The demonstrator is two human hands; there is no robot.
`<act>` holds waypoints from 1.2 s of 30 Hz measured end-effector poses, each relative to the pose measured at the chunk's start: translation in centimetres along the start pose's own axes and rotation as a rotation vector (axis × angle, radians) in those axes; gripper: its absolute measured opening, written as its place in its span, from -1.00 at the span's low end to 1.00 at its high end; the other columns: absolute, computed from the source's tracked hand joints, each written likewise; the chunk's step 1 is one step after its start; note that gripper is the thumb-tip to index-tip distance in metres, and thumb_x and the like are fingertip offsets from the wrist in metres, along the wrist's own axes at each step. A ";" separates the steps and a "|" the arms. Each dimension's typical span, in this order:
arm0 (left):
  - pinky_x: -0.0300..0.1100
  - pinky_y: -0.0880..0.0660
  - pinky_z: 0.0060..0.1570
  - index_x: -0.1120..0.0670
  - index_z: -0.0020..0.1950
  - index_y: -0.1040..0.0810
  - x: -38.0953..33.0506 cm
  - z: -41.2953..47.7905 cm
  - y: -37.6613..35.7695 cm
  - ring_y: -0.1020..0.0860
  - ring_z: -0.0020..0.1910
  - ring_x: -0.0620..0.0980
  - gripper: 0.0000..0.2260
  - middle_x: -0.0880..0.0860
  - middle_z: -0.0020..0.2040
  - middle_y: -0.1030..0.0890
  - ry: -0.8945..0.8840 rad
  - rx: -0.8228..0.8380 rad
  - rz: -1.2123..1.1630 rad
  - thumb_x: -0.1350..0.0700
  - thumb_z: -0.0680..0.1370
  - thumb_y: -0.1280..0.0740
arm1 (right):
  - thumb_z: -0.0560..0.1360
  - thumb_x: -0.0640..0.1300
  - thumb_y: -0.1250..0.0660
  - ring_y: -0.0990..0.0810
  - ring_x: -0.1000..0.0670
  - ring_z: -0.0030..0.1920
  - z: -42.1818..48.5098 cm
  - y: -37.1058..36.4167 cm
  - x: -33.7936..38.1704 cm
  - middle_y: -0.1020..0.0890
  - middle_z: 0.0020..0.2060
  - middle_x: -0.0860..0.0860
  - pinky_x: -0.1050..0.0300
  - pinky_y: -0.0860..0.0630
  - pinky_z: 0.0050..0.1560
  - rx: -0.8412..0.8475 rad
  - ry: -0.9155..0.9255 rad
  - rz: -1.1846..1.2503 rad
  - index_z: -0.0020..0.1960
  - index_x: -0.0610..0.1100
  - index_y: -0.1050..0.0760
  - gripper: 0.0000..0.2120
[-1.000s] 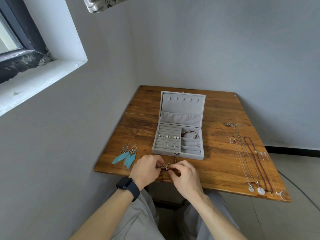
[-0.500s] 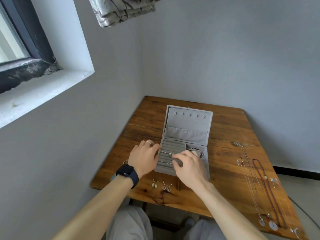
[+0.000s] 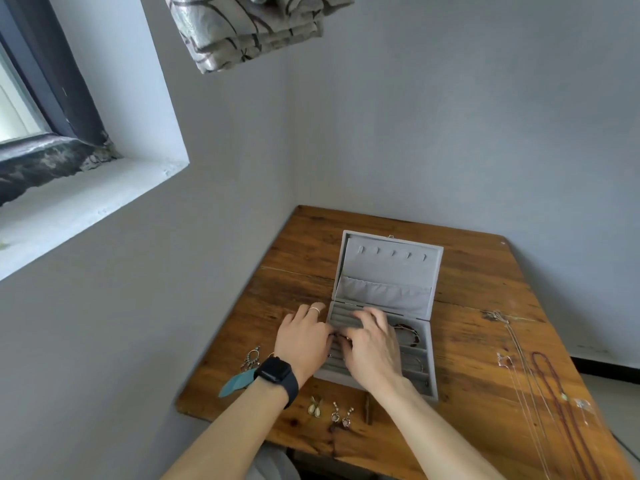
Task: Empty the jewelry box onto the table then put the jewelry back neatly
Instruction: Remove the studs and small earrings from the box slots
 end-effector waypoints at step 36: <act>-0.05 -0.26 0.37 -0.15 0.03 -0.70 -5.9 -11.3 -1.5 -0.31 0.44 -0.03 -0.87 -0.07 0.42 -0.44 -0.061 -0.089 -0.273 -0.09 0.56 -0.38 | 0.47 0.03 -0.49 -0.53 0.12 -0.02 -16.2 1.4 -5.0 -0.58 -0.08 0.23 0.17 -0.40 0.11 -0.069 -0.332 0.428 -0.05 0.13 -0.67 -0.94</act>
Point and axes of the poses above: each hand's wrist, its own z-axis towards the middle knuckle, its own y-axis out of the back of the hand, x = y × z, the point moved 9 cm from there along z, towards the middle knuckle
